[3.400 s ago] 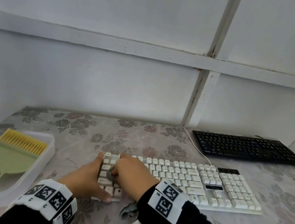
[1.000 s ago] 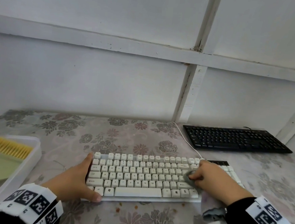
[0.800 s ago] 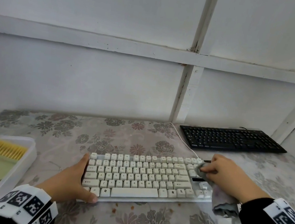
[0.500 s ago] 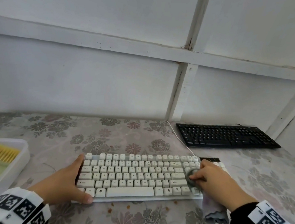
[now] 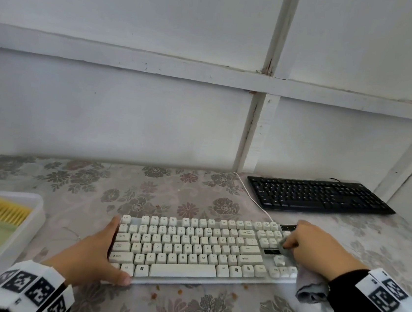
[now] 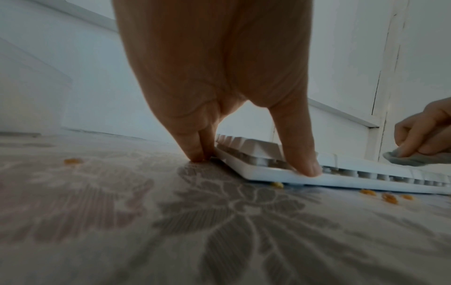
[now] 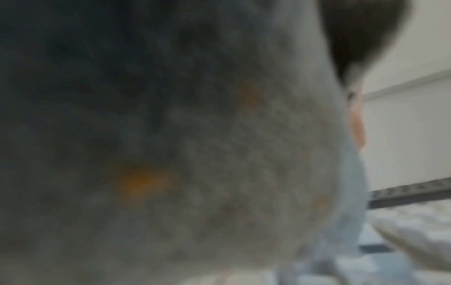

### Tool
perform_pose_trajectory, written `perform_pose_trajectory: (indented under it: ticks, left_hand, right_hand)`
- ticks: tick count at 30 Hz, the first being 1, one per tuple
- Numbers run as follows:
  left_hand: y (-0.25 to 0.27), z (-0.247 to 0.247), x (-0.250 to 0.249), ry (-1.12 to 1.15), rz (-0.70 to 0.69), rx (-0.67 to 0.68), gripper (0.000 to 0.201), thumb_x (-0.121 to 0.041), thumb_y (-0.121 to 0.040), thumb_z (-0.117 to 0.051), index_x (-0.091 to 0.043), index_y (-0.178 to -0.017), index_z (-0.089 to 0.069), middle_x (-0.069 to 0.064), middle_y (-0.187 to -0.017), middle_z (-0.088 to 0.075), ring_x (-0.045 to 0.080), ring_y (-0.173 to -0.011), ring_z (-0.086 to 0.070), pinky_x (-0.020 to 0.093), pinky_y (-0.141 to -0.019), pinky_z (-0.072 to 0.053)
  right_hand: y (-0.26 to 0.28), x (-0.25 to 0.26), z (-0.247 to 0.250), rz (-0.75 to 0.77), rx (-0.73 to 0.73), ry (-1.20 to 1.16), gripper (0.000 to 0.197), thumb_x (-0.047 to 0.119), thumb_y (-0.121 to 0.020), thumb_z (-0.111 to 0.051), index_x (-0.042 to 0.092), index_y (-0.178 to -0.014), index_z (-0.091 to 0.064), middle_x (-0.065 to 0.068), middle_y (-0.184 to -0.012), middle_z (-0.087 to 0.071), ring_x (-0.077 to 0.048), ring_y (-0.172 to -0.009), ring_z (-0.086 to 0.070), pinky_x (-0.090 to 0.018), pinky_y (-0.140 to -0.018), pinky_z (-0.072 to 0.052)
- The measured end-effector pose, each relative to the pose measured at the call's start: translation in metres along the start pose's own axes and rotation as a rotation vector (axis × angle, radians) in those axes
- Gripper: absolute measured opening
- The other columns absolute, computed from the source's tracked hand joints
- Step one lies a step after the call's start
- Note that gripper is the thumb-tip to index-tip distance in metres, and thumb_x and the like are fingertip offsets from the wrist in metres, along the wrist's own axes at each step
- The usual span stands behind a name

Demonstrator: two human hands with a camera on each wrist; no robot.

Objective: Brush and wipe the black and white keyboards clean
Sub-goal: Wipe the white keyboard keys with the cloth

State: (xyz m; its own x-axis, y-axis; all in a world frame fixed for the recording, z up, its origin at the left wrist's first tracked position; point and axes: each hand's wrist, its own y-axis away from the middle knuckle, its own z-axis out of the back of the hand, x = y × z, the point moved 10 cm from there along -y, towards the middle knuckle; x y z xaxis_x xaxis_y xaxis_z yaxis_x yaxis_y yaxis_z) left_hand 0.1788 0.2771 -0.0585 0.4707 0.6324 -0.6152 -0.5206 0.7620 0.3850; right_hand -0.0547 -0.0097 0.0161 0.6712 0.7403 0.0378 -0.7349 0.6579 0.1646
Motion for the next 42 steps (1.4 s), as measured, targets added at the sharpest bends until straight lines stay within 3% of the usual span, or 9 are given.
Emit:
perform_pose_trajectory:
  ticks: [5,9,12,17,20,23,29,34,42]
  left_hand:
    - [-0.005,0.000,0.005,0.024,-0.019,-0.017,0.158,-0.076,-0.024,-0.076,-0.028,-0.148,0.011,-0.011,-0.144,-0.037,0.009,-0.123,-0.044,0.028,-0.108,-0.034]
    - [-0.006,0.001,0.007,0.011,-0.012,-0.032,0.156,-0.073,-0.026,-0.077,-0.029,-0.148,0.009,-0.011,-0.142,-0.039,0.009,-0.121,-0.046,0.026,-0.106,-0.036]
    - [-0.008,0.000,0.008,0.010,-0.011,-0.040,0.151,-0.068,-0.033,-0.080,-0.028,-0.148,0.009,-0.011,-0.141,-0.040,0.008,-0.119,-0.047,0.025,-0.105,-0.036]
    - [-0.009,0.000,0.010,0.030,0.003,-0.042,0.145,-0.056,-0.042,-0.085,-0.028,-0.148,0.010,-0.011,-0.142,-0.039,0.007,-0.119,-0.046,0.024,-0.103,-0.036]
    - [-0.008,-0.001,0.010,0.024,0.021,-0.042,0.142,-0.049,-0.048,-0.086,-0.025,-0.148,0.012,-0.009,-0.146,-0.034,0.006,-0.114,-0.042,0.019,-0.098,-0.033]
    - [-0.009,-0.001,0.010,0.014,0.029,-0.036,0.138,-0.048,-0.053,-0.085,-0.025,-0.148,0.013,-0.008,-0.146,-0.033,0.006,-0.112,-0.042,0.018,-0.094,-0.034]
    - [-0.006,-0.001,0.009,0.012,0.020,-0.008,0.154,-0.068,-0.031,-0.078,-0.026,-0.147,0.015,-0.010,-0.147,-0.031,0.007,-0.117,-0.042,0.021,-0.099,-0.034]
    - [-0.007,-0.001,0.009,0.008,0.020,-0.014,0.155,-0.068,-0.030,-0.077,-0.027,-0.147,0.014,-0.010,-0.147,-0.032,0.005,-0.116,-0.042,0.020,-0.098,-0.034]
    - [-0.008,0.000,0.011,0.017,0.002,-0.017,0.157,-0.073,-0.026,-0.078,-0.029,-0.148,0.012,-0.013,-0.144,-0.034,0.008,-0.123,-0.044,0.026,-0.106,-0.035]
  right_hand:
    - [-0.003,0.049,-0.010,0.225,0.008,-0.024,0.027,0.018,-0.089,-0.054,0.031,-0.102,-0.073,0.019,-0.077,-0.028,0.003,-0.064,-0.037,-0.008,-0.055,-0.028]
    - [-0.006,0.029,-0.016,0.122,0.024,0.000,0.026,0.011,-0.086,-0.053,0.020,-0.094,-0.076,0.006,-0.073,-0.042,-0.010,-0.069,-0.047,-0.010,-0.055,-0.029]
    - [-0.004,0.004,-0.012,0.027,0.028,-0.001,0.022,0.020,-0.088,-0.054,0.012,-0.082,-0.073,0.001,-0.073,-0.046,-0.020,-0.075,-0.054,-0.013,-0.052,-0.030]
    - [0.002,-0.022,0.000,-0.040,-0.027,-0.026,0.018,0.026,-0.089,-0.059,0.023,-0.087,-0.077,0.009,-0.072,-0.043,-0.007,-0.063,-0.047,-0.011,-0.052,-0.032]
    - [0.006,-0.023,0.007,-0.017,-0.107,0.000,0.018,0.029,-0.091,-0.057,0.032,-0.092,-0.074,0.011,-0.078,-0.033,-0.010,-0.071,-0.050,-0.011,-0.052,-0.029]
    - [0.010,-0.019,0.005,0.039,-0.117,-0.023,0.020,0.031,-0.093,-0.055,0.034,-0.101,-0.072,0.013,-0.081,-0.034,-0.002,-0.068,-0.043,-0.012,-0.055,-0.031]
    - [0.012,-0.030,-0.005,0.060,-0.078,-0.065,0.021,0.036,-0.093,-0.056,0.037,-0.109,-0.069,0.013,-0.084,-0.037,0.001,-0.070,-0.040,-0.012,-0.059,-0.033]
    - [0.008,-0.039,-0.006,0.057,-0.086,-0.060,0.021,0.033,-0.092,-0.057,0.036,-0.108,-0.070,0.011,-0.086,-0.041,-0.004,-0.076,-0.045,-0.014,-0.064,-0.033]
    - [0.012,-0.073,-0.003,-0.048,-0.083,0.007,0.020,0.026,-0.094,-0.056,0.027,-0.103,-0.074,0.006,-0.085,-0.041,0.000,-0.065,-0.038,-0.011,-0.057,-0.033]
